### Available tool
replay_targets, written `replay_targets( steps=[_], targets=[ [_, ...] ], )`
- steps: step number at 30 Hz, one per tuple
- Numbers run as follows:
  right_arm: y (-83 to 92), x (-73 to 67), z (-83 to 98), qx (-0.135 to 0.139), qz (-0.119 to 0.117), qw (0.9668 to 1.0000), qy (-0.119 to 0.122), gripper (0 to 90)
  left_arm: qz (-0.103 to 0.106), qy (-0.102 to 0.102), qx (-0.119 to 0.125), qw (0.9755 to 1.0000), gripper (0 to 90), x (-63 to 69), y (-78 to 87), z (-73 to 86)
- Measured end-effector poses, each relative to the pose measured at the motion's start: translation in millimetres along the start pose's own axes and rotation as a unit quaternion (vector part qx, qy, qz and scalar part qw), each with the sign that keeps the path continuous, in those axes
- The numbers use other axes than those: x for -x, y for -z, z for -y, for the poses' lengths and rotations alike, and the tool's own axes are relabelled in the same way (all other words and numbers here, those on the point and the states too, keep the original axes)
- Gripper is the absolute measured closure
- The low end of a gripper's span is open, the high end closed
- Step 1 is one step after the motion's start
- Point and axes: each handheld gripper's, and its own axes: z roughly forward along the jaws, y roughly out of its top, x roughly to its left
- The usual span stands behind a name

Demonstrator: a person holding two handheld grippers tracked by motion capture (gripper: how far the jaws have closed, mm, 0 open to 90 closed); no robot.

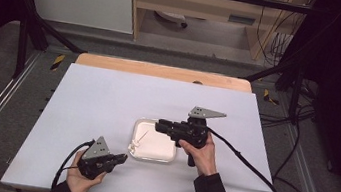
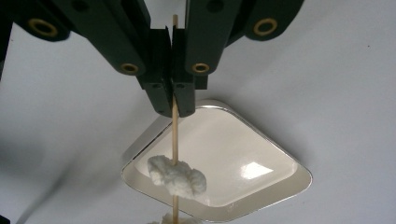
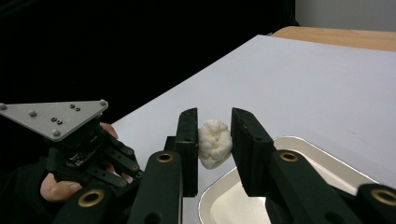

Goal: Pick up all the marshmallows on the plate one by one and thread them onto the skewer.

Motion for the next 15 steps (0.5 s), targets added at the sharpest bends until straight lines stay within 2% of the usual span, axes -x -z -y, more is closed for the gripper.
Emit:
replay_targets(
  steps=[15],
  targets=[
    [-18.3, 1.5, 4.8, -0.006, -0.02, 0.9995, -0.025, 73.6, 0.0, -0.002, 0.0, 1.0, 88.4, 0.3, 0.0, -0.3]
  ],
)
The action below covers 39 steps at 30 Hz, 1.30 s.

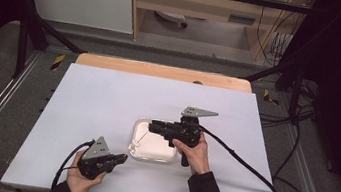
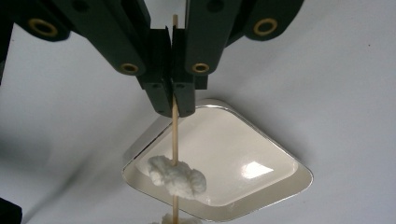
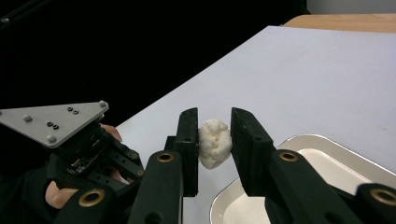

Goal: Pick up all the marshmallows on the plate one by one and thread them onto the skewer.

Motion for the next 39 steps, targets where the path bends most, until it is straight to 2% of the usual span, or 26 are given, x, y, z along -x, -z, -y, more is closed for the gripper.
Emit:
replay_targets(
  steps=[17, 23, 30, 39],
  targets=[
    [-10.1, 0.6, 9.7, -0.009, -0.021, 0.9995, -0.02, 74.9, 0.0, 0.003, 0.002, 1.0, 88.4, 0.0, -0.6, 0.9],
    [-13.1, -0.9, 14.3, -0.01, -0.023, 0.9995, -0.02, 76.5, 0.001, 0.01, 0.004, 0.9999, 88.5, -0.3, -0.7, 1.4],
    [-23.0, -1.6, 25.6, -0.03, -0.034, 0.9987, -0.024, 76.7, 0.002, 0.011, 0.008, 0.9999, 88.5, 0.4, -1.0, 0.4],
    [-25.0, -2.5, 29.0, -0.03, -0.033, 0.9987, -0.024, 76.6, 0.002, 0.01, 0.005, 0.9999, 88.4, 0.6, -1.6, 0.7]
  ],
)
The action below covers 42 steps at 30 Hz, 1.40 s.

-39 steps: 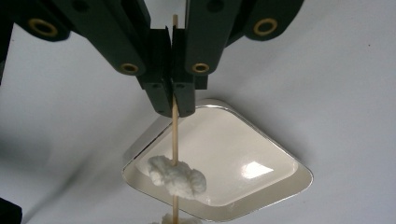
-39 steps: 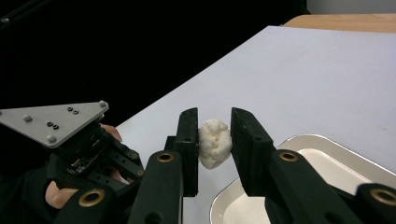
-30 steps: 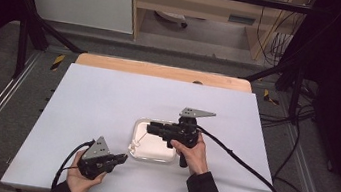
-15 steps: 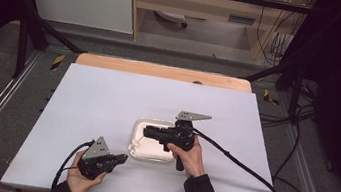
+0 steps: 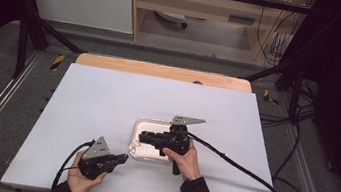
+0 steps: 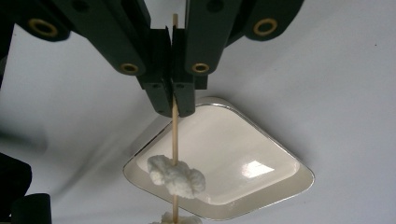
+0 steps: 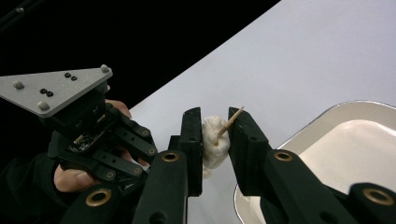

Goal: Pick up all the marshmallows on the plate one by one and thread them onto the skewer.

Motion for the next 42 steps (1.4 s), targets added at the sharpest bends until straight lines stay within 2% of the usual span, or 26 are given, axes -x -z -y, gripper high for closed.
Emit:
replay_targets(
  steps=[7, 11, 13, 20, 25, 30, 35, 40, 42],
  targets=[
    [0.8, 0.1, -0.9, -0.003, 0.003, 1.0, 0.001, 74.1, 0.002, 0.001, 0.0, 1.0, 88.4, 0.0, -0.8, -0.1],
    [8.1, -2.7, -6.4, 0.006, 0.02, 0.9997, 0.015, 61.1, 0.001, 0.001, -0.002, 1.0, 88.4, -0.6, -0.2, 0.4],
    [12.7, -4.8, -9.3, 0.006, 0.036, 0.999, 0.026, 53.6, 0.0, 0.002, -0.001, 1.0, 88.4, -1.0, 0.1, 0.3],
    [23.4, -6.1, -11.0, -0.011, 0.093, 0.9931, 0.07, 28.1, -0.004, 0.005, -0.003, 1.0, 88.4, -2.2, 0.3, 0.6],
    [32.7, 0.6, -6.9, -0.021, 0.122, 0.9892, 0.079, 13.8, -0.005, 0.007, -0.007, 0.9999, 88.4, -2.7, 0.5, 0.9],
    [46.9, 10.1, 1.2, -0.028, 0.148, 0.9853, 0.08, 8.5, -0.006, 0.009, -0.007, 0.9999, 88.4, -3.8, 1.5, 0.6],
    [63.5, 16.8, 9.5, -0.031, 0.164, 0.9829, 0.079, 5.0, -0.007, 0.01, -0.008, 0.9999, 88.4, -4.9, 3.3, -0.9],
    [78.3, 26.3, 21.4, -0.05, 0.189, 0.9781, 0.072, 1.9, -0.01, 0.012, -0.009, 0.9998, 88.3, -4.9, 6.0, -4.0],
    [84.4, 30.7, 26.9, -0.057, 0.198, 0.9755, 0.077, 1.1, -0.008, 0.014, -0.011, 0.9998, 88.4, -5.8, 6.3, -5.3]
  ],
)
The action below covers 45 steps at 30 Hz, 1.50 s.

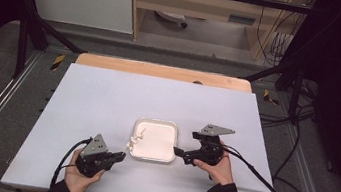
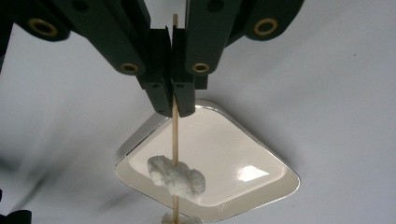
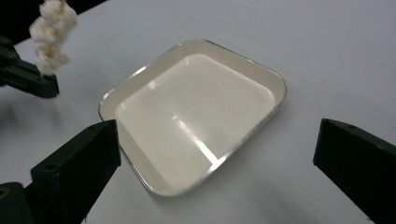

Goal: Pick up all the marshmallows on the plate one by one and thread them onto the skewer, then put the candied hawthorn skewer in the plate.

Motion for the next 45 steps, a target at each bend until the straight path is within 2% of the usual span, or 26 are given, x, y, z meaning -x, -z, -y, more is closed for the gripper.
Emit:
replay_targets(
  steps=[9, 16, 32, 35, 43, 45],
  targets=[
    [16.1, 20.4, 27.3, -0.017, 0.027, 0.9994, 0.009, 0.8, -0.002, 0.005, -0.01, 0.9999, 88.3, -3.0, 1.0, -8.2],
    [27.1, 31.2, 45.8, -0.022, 0.04, 0.999, 0.002, 1.1, -0.007, 0.004, -0.018, 0.9998, 88.3, -6.3, 1.9, -17.8],
    [43.8, 36.6, 63.6, -0.017, 0.048, 0.9986, -0.012, 1.1, -0.008, 0.003, -0.036, 0.9993, 88.2, -10.4, -12.5, -44.6],
    [43.8, 35.7, 64.4, -0.023, 0.049, 0.9985, -0.009, 1.1, -0.006, 0.004, -0.041, 0.9991, 88.2, -10.6, -17.3, -48.3],
    [44.3, 36.0, 67.1, -0.033, 0.054, 0.998, -0.002, 1.1, -0.017, 0.002, -0.053, 0.9984, 88.2, -10.9, -32.7, -60.0],
    [45.5, 35.4, 67.0, -0.028, 0.052, 0.9983, -0.002, 1.1, -0.02, 0.002, -0.057, 0.9982, 88.2, -10.8, -37.6, -63.1]
  ],
)
